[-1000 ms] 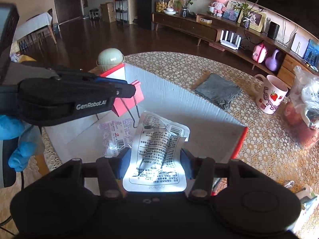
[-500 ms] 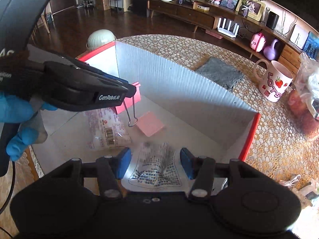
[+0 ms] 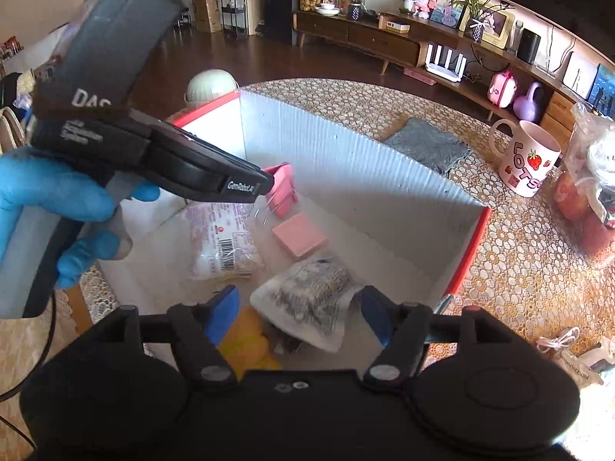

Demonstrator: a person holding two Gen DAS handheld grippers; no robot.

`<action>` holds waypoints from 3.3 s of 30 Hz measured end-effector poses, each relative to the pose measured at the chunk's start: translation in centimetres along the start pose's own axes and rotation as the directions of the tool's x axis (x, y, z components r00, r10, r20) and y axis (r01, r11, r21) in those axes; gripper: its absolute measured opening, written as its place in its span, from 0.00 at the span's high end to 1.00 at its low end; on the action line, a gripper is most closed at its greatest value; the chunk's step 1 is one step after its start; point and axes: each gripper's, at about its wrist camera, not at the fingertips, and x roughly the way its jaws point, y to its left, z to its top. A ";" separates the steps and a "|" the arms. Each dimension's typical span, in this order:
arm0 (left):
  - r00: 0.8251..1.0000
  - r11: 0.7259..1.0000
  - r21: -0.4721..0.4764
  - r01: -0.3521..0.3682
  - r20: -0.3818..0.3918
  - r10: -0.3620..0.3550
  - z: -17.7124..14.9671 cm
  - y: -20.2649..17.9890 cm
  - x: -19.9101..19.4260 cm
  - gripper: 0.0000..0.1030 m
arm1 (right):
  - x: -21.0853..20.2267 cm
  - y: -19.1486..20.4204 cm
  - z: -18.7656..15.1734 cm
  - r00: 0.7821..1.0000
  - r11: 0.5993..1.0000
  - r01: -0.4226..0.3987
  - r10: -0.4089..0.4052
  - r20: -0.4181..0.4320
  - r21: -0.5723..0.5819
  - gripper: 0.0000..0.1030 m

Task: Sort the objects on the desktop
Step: 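Open the left tool to drop the pink clip while the right tool drops the white packet, then move both tools back over the table toward the brown bag and tooth toy, then close the left tool on the brown printed bag while the right tool reaches the tooth toy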

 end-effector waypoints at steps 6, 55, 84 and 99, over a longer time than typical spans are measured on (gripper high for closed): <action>1.000 1.000 -0.016 0.001 0.017 -0.001 -0.4 -0.2 -1.1 0.93 | -2.5 -0.1 -0.5 0.998 0.999 -0.037 0.036 0.048 0.008 0.24; 0.975 0.981 0.142 0.134 0.157 -0.156 -6.9 -17.0 -11.9 0.28 | -16.8 -10.6 -16.2 0.970 0.971 0.086 -0.133 0.202 0.225 0.09; 0.968 0.899 0.362 0.247 -0.056 -0.244 0.9 -30.7 0.3 0.02 | -8.6 -19.5 -17.4 0.969 0.949 0.220 -0.239 0.060 0.228 0.11; 0.946 0.891 0.339 0.304 -0.217 -0.240 2.7 -32.9 7.0 0.02 | -4.1 -21.1 -15.9 0.970 0.944 0.225 -0.241 0.038 0.242 0.15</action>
